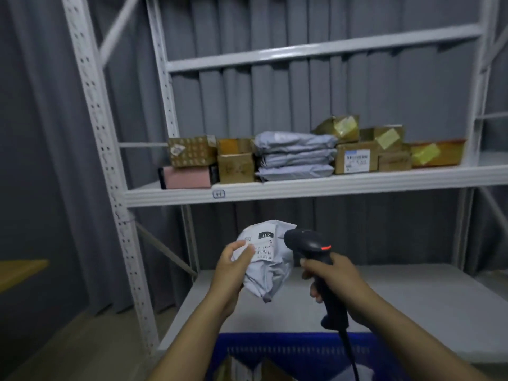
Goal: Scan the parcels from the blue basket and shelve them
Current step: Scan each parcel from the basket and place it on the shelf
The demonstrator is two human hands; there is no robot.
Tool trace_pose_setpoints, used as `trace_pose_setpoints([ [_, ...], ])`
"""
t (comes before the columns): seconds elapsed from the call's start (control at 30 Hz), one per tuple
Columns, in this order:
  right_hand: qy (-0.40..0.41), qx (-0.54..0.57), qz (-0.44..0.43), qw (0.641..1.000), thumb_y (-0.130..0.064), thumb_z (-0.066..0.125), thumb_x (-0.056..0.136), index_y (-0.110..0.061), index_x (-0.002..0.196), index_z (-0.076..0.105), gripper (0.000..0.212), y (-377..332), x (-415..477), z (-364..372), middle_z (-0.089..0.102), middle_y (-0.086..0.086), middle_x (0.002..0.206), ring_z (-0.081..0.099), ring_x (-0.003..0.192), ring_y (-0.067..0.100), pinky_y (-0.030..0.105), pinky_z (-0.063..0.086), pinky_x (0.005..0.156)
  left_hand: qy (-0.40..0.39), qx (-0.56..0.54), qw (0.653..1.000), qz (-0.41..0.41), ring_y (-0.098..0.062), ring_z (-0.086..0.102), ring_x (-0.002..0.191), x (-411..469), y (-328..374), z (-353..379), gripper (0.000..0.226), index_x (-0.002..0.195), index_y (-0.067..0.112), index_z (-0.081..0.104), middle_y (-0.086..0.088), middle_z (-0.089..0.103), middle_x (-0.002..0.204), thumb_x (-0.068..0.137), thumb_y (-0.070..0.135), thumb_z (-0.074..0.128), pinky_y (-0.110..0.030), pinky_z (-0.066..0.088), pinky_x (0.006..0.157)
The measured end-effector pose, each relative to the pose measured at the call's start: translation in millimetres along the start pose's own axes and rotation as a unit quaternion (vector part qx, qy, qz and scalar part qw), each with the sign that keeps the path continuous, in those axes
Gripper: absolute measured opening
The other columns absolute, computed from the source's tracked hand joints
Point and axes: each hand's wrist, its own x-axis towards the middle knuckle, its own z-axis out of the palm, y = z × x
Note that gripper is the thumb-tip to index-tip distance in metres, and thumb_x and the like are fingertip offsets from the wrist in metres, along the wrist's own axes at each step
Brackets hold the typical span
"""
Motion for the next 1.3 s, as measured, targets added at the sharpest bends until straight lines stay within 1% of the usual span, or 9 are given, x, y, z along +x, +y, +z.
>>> trace_pose_setpoints([
  [0.13,0.014,-0.019,-0.050,0.998,-0.012,0.067,0.086,-0.003,0.076,0.060,0.015,-56,4,12,0.058,0.013,0.054,0.053,0.045,0.025,0.031,0.044,0.047,-0.077,0.033,0.995,0.047,-0.019,0.068,0.099,1,57,-3,0.056,0.125,0.022,0.050,-0.004,0.065,0.117,0.078,0.011,0.078,-0.032,0.057,0.080],
  [0.23,0.032,-0.018,-0.082,0.996,-0.011,0.068,0.085,-0.006,0.071,0.059,0.017,-88,10,12,0.057,0.006,0.048,0.053,0.042,0.023,0.027,0.044,0.043,-0.095,0.050,0.990,0.089,-0.018,0.066,0.103,10,97,1,0.066,0.127,0.020,0.047,-0.005,0.064,0.118,0.073,0.002,0.081,-0.032,0.055,0.088],
  [0.53,0.064,0.020,-0.134,0.989,-0.014,0.067,0.087,-0.002,0.087,0.064,0.011,-165,65,4,0.064,0.015,0.075,0.054,0.044,0.022,0.028,0.043,0.044,0.021,0.160,0.951,0.264,-0.020,0.066,0.098,78,204,23,0.061,0.127,0.022,0.047,-0.001,0.062,0.112,0.077,0.006,0.077,-0.041,0.057,0.086],
  [0.77,0.052,0.035,-0.136,0.989,-0.012,0.066,0.086,0.000,0.087,0.062,0.012,-194,132,4,0.060,0.015,0.069,0.053,0.045,0.023,0.028,0.042,0.045,0.147,0.274,0.905,0.289,-0.026,0.062,0.104,182,249,28,0.058,0.131,0.020,0.048,-0.007,0.063,0.122,0.079,0.025,0.075,-0.029,0.050,0.083],
  [0.87,0.044,0.053,-0.123,0.990,-0.013,0.066,0.088,-0.001,0.085,0.060,0.013,-195,153,4,0.056,0.017,0.071,0.050,0.046,0.023,0.027,0.040,0.044,0.169,0.344,0.884,0.268,-0.028,0.059,0.109,223,254,31,0.060,0.133,0.019,0.047,-0.009,0.061,0.126,0.081,0.037,0.071,-0.031,0.048,0.084],
  [1.0,0.043,0.042,-0.121,0.991,-0.012,0.066,0.087,0.005,0.095,0.062,0.019,-190,172,2,0.058,0.018,0.072,0.052,0.046,0.024,0.030,0.042,0.046,0.184,0.455,0.842,0.225,-0.035,0.050,0.121,265,251,25,0.060,0.137,0.014,0.046,-0.014,0.055,0.134,0.089,0.047,0.058,-0.040,0.045,0.098],
  [1.1,0.056,0.007,-0.130,0.990,-0.014,0.066,0.088,0.003,0.096,0.063,0.019,-185,183,-2,0.064,0.023,0.078,0.057,0.049,0.024,0.034,0.048,0.050,0.201,0.473,0.810,0.282,-0.035,0.038,0.133,268,239,20,0.061,0.142,0.013,0.043,-0.016,0.041,0.146,0.093,0.048,0.053,-0.042,0.035,0.107],
  [1.2,0.069,-0.014,-0.139,0.988,-0.017,0.068,0.087,-0.001,0.092,0.065,0.017,-179,193,-5,0.067,0.023,0.081,0.060,0.052,0.025,0.036,0.052,0.055,0.180,0.488,0.740,0.426,-0.025,0.034,0.136,250,215,16,0.051,0.139,0.017,0.047,-0.008,0.040,0.147,0.095,0.043,0.051,-0.040,0.031,0.110],
  [1.3,0.075,-0.012,-0.137,0.988,-0.017,0.068,0.087,-0.001,0.090,0.065,0.017,-174,203,-1,0.066,0.020,0.077,0.060,0.052,0.025,0.035,0.051,0.054,0.156,0.572,0.638,0.493,-0.022,0.042,0.131,234,193,13,0.052,0.134,0.019,0.052,-0.004,0.048,0.141,0.095,0.051,0.042,-0.040,0.031,0.110],
])
